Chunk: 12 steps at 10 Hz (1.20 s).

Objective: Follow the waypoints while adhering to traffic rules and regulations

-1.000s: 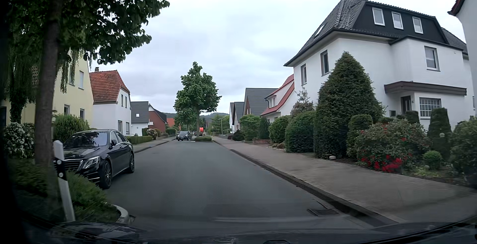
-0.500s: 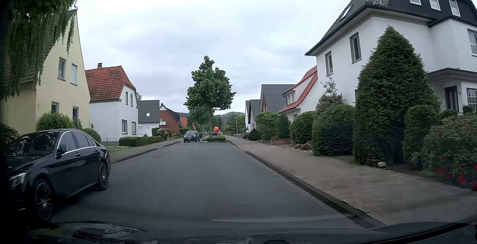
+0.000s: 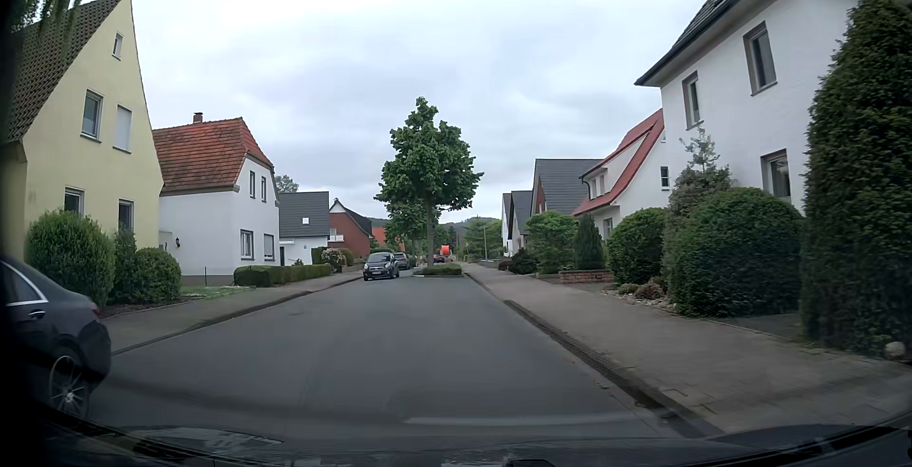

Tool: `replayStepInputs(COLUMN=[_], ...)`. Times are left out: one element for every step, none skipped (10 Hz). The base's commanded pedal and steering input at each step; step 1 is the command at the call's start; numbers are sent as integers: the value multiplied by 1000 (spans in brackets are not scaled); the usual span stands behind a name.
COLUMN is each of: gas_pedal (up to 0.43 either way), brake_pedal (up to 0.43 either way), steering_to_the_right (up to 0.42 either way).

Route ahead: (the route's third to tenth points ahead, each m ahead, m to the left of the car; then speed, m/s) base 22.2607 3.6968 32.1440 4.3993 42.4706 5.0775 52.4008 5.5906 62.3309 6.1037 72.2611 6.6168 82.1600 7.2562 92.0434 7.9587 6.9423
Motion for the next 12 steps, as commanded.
replayStepInputs(gas_pedal=[157,157,138,98,59,0,0,0,0,0,0,0], brake_pedal=[0,0,0,0,0,0,0,0,0,0,0,0], steering_to_the_right=[-65,-61,-54,-49,-45,-41,-33,-26,-19,-15,-14,-15])
